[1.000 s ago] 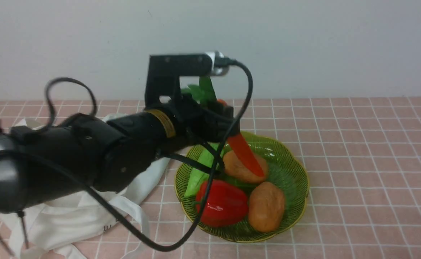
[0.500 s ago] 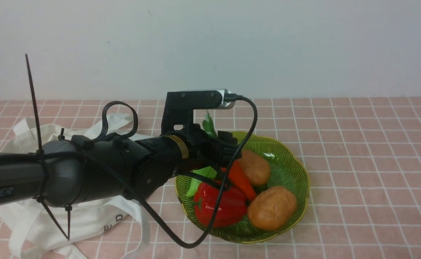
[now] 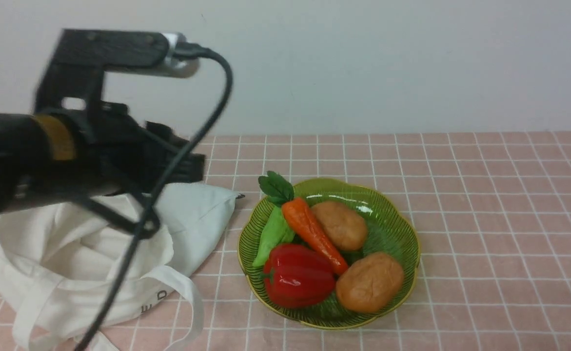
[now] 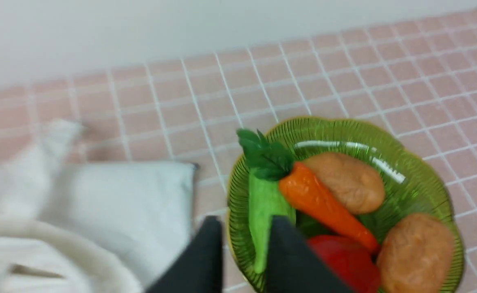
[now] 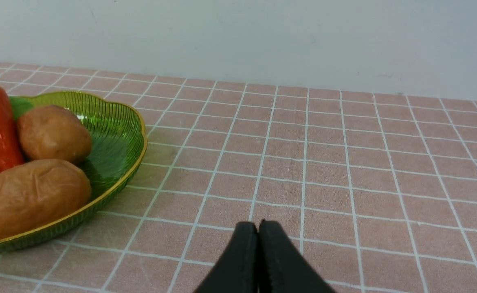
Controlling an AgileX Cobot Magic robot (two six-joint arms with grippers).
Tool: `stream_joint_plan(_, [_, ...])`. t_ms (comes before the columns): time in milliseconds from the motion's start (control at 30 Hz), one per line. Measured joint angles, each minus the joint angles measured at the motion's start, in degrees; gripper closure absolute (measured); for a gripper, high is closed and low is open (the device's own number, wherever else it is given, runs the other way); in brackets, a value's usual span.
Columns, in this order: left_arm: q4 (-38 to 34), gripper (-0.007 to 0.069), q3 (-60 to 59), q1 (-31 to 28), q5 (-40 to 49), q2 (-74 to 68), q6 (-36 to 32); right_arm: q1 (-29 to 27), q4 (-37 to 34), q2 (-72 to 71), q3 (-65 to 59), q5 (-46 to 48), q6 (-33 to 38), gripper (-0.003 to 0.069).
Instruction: Take vegetables from bag on pink coffee tablecloth place on plate.
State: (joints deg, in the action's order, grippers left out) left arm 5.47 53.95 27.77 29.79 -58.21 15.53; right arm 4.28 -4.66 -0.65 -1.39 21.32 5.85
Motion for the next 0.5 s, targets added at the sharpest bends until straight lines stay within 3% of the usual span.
stream_joint_plan(100, [1.08, 0.062, -1.61, 0.0, 1.3, 12.68, 0.0, 0.0, 0.0, 0.0, 0.0, 0.0, 0.0, 0.0673])
stream_joint_plan(500, [4.34, 0.0629, -17.54, 0.0, 1.55, 54.88, 0.05, 0.0, 0.0, 0.0, 0.0, 0.0, 0.0, 0.0673])
